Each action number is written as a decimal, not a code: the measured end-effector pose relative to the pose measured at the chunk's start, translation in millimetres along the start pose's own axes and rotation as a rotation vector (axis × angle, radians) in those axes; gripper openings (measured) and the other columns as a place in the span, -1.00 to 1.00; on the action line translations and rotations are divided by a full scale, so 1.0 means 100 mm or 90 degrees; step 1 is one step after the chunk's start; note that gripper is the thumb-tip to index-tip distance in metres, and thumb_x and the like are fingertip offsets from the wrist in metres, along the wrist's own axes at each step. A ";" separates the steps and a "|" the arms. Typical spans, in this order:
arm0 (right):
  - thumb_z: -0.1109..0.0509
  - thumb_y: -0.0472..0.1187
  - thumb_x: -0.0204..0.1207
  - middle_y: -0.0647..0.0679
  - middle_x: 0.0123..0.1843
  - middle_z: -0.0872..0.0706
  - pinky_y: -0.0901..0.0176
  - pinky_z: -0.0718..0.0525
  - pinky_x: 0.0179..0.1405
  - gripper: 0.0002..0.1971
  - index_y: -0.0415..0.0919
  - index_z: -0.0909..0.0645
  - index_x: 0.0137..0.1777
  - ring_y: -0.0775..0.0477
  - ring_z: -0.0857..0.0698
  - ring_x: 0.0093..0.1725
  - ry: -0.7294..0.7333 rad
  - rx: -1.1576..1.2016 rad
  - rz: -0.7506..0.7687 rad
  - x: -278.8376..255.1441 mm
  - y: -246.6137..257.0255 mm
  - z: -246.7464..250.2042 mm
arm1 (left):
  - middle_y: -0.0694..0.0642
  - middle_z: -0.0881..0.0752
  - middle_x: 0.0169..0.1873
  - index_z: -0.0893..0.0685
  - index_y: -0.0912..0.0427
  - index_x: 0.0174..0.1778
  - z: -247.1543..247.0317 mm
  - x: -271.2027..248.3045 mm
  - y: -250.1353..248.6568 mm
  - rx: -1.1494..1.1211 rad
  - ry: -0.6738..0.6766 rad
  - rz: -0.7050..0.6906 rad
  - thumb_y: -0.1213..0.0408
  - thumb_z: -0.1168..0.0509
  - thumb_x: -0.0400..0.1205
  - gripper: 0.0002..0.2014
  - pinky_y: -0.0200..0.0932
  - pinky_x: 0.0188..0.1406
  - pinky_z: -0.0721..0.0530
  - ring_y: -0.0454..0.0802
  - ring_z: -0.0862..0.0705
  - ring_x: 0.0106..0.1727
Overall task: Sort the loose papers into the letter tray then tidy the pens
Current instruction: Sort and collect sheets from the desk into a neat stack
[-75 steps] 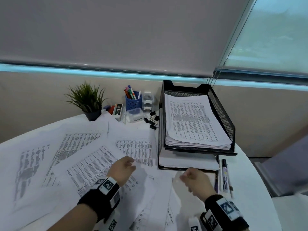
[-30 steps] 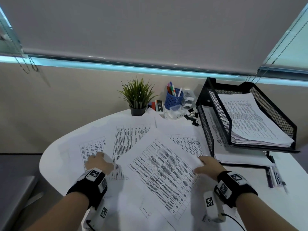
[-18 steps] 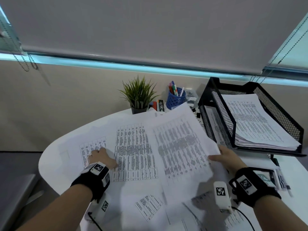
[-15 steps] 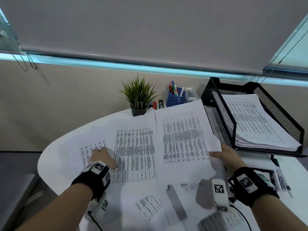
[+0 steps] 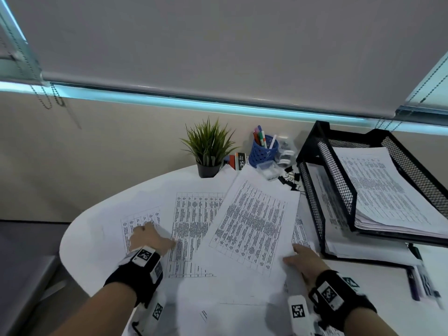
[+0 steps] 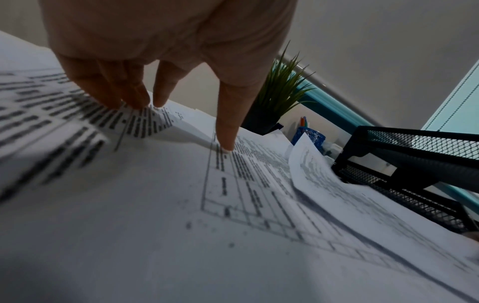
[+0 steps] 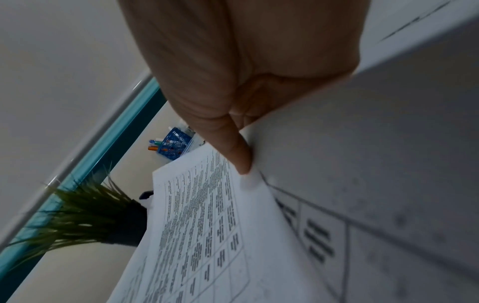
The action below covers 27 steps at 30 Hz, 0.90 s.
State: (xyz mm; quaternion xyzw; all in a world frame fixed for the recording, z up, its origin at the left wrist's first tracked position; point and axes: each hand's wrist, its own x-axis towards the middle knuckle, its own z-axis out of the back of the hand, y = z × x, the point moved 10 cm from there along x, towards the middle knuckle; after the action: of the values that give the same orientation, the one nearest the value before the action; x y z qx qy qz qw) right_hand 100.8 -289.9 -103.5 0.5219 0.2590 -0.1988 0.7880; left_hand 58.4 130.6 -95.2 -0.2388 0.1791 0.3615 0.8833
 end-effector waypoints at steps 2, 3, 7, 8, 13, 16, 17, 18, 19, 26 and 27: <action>-0.21 -0.65 0.41 -0.29 -0.19 -0.78 0.02 -0.69 -0.23 -0.74 -0.41 -0.65 -0.07 -0.22 -0.73 -0.24 0.026 0.000 0.018 -0.06 0.06 -0.14 | 0.26 -0.44 0.35 -0.35 0.21 0.48 -0.05 0.01 -0.07 -0.010 0.021 -0.008 0.12 -0.52 0.35 -0.20 0.07 0.28 -0.61 0.23 -0.53 0.32; -0.22 -0.65 0.40 -0.25 -0.22 -0.78 0.10 -0.68 -0.30 -0.74 -0.41 -0.65 -0.06 -0.17 -0.74 -0.29 0.040 -0.008 0.020 -0.08 0.08 -0.21 | 0.25 -0.48 0.32 -0.36 0.20 0.47 -0.07 0.00 -0.10 -0.003 0.026 -0.010 0.18 -0.48 0.38 -0.26 0.06 0.26 -0.63 0.22 -0.56 0.30; -0.39 -0.44 0.09 -0.36 -0.10 -0.80 -0.22 -0.74 0.00 -0.61 -0.48 -0.67 -0.01 -0.36 -0.78 -0.08 0.105 0.034 0.009 -0.13 0.13 -0.54 | 0.20 -0.50 0.32 -0.34 0.05 0.52 -0.09 -0.01 -0.16 0.053 0.034 -0.032 0.18 -0.25 0.54 -0.42 0.00 0.28 -0.61 0.20 -0.53 0.33; -0.43 -0.40 0.07 -0.38 -0.06 -0.80 -0.25 -0.71 0.04 -0.57 -0.48 -0.69 0.00 -0.42 -0.77 -0.02 0.111 0.058 -0.002 -0.14 0.14 -0.61 | 0.19 -0.49 0.35 -0.36 -0.01 0.52 -0.07 0.00 -0.15 0.059 0.023 -0.036 0.20 -0.19 0.56 -0.46 0.01 0.30 -0.58 0.21 -0.49 0.37; -0.56 -0.42 0.32 -0.26 -0.09 -0.83 -0.10 -0.73 0.05 -0.83 -0.32 -0.75 -0.08 -0.31 -0.79 -0.06 0.093 0.062 -0.001 -0.13 0.25 -0.81 | 0.19 -0.43 0.48 -0.64 -0.08 0.30 -0.06 0.07 -0.05 -0.089 0.022 -0.046 0.35 -0.13 0.57 -0.57 0.10 0.47 -0.42 0.28 -0.37 0.47; -0.54 -0.44 0.34 -0.19 -0.19 -0.79 0.11 -0.70 -0.18 -0.89 -0.27 -0.69 -0.21 -0.21 -0.75 -0.19 0.071 0.000 0.014 -0.09 0.29 -0.87 | 0.19 -0.51 0.41 -0.71 -0.08 0.19 -0.02 0.10 -0.03 -0.087 0.016 -0.043 0.30 -0.23 0.53 -0.64 0.04 0.43 -0.48 0.25 -0.46 0.42; -0.53 -0.45 0.34 -0.19 -0.22 -0.77 0.14 -0.68 -0.23 -0.89 -0.27 -0.67 -0.23 -0.19 -0.73 -0.22 0.065 -0.012 0.018 -0.08 0.29 -0.87 | 0.20 -0.51 0.40 -0.67 -0.06 0.24 0.03 0.10 0.03 -0.073 0.000 -0.013 0.23 -0.27 0.51 -0.64 0.04 0.41 -0.49 0.24 -0.46 0.41; -0.51 -0.47 0.34 -0.19 -0.24 -0.75 0.15 -0.67 -0.25 -0.89 -0.29 -0.67 -0.24 -0.18 -0.71 -0.25 0.060 -0.018 0.020 -0.08 0.30 -0.86 | 0.23 -0.46 0.42 -0.58 -0.02 0.32 0.09 0.10 0.12 -0.055 -0.020 0.026 0.14 -0.31 0.49 -0.56 0.06 0.43 -0.46 0.24 -0.42 0.43; -0.49 -0.51 0.34 -0.21 -0.26 -0.74 0.15 -0.66 -0.25 -0.89 -0.33 -0.67 -0.25 -0.17 -0.70 -0.27 0.053 -0.021 0.023 -0.07 0.30 -0.83 | 0.27 -0.38 0.45 -0.47 0.06 0.40 0.15 0.11 0.24 -0.047 -0.034 0.068 0.07 -0.36 0.45 -0.43 0.11 0.45 -0.41 0.26 -0.36 0.47; -0.47 -0.54 0.31 -0.23 -0.35 -0.69 0.12 -0.63 -0.23 -0.86 -0.37 -0.62 -0.38 -0.18 -0.66 -0.30 0.026 -0.073 0.005 -0.09 0.18 -0.55 | 0.46 -0.44 0.32 -0.30 0.43 0.42 0.34 0.15 0.80 -0.215 -0.078 0.199 0.17 -0.56 0.32 -0.15 0.16 0.33 -0.48 0.41 -0.46 0.34; -0.49 -0.52 0.31 -0.24 -0.33 -0.71 0.13 -0.62 -0.23 -0.88 -0.37 -0.63 -0.36 -0.19 -0.67 -0.28 0.031 -0.070 0.002 -0.11 0.17 -0.54 | 0.46 -0.43 0.33 -0.31 0.44 0.42 0.32 0.16 0.83 -0.232 -0.070 0.216 0.17 -0.56 0.34 -0.16 0.12 0.33 -0.46 0.40 -0.46 0.34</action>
State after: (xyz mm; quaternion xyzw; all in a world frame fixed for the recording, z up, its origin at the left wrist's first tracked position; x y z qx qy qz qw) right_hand 91.5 -233.2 -102.2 0.4832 0.2877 -0.1702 0.8092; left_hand 13.8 208.3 -101.1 -0.3405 0.1004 0.5433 0.7608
